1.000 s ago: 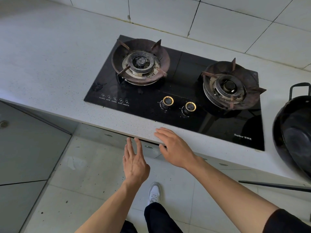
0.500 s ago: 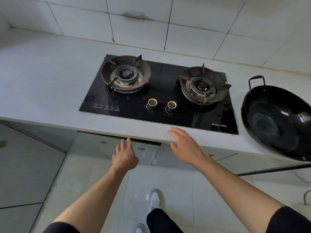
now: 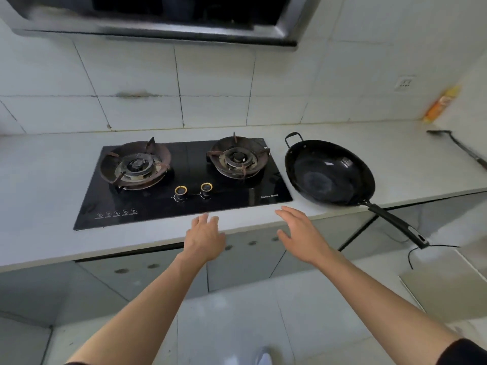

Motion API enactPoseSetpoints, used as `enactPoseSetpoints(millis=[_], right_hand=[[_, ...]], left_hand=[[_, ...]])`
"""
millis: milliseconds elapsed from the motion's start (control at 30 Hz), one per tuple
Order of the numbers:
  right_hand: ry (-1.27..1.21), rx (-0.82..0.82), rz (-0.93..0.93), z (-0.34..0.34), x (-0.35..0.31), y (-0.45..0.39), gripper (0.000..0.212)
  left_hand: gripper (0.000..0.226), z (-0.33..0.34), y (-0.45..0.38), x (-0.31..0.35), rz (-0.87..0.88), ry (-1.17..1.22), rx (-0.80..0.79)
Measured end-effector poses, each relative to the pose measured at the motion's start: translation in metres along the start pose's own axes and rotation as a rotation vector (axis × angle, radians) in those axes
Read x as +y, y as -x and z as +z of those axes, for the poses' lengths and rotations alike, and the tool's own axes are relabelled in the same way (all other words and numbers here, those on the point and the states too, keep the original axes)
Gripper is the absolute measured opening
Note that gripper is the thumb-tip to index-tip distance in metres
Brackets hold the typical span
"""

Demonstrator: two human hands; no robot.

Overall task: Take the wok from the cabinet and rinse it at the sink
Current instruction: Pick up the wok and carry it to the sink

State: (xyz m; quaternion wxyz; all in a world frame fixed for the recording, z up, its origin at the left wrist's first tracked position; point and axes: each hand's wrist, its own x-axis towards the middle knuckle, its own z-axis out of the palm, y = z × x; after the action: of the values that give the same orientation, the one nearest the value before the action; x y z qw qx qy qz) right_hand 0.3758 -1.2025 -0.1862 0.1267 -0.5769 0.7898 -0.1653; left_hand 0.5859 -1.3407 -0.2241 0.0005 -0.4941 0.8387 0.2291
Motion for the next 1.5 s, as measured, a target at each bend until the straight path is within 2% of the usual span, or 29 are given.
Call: enactPoseSetpoints(millis=[333, 600, 733, 867, 1000, 1233, 1400, 1500], right_hand=[[-0.032, 0.207, 0.139, -0.077, 0.100, 0.037, 0.053], [0.014, 0.252, 0.233, -0.115, 0.214, 0.029, 0.050], [0.066, 0.233, 0.255, -0.125, 0.260, 0.016, 0.039], [0.105, 0.142, 0.334, -0.127, 0.292, 0.006, 0.028], [0.154, 0.024, 0.398, -0.118, 0.311, -0.005, 0.039], [0.159, -0.040, 0.456, -0.096, 0.333, -0.017, 0.038], [0.178, -0.028, 0.449, -0.083, 0.339, -0.021, 0.053], [0.220, -0.045, 0.456, -0.075, 0.341, -0.020, 0.068]], left_hand=[[0.054, -0.007, -0.037, 0.150, 0.281, -0.072, 0.010], [0.050, 0.016, -0.079, 0.263, 0.339, -0.075, 0.040], [0.045, 0.027, -0.098, 0.300, 0.357, -0.060, 0.097], [0.038, 0.040, -0.111, 0.316, 0.391, -0.076, 0.107], [0.032, 0.051, -0.134, 0.319, 0.487, -0.206, 0.092], [0.020, 0.067, -0.165, 0.294, 0.546, -0.455, 0.041], [0.011, 0.071, -0.174, 0.282, 0.551, -0.414, 0.022], [0.024, 0.074, -0.178, 0.275, 0.616, -0.346, 0.095]])
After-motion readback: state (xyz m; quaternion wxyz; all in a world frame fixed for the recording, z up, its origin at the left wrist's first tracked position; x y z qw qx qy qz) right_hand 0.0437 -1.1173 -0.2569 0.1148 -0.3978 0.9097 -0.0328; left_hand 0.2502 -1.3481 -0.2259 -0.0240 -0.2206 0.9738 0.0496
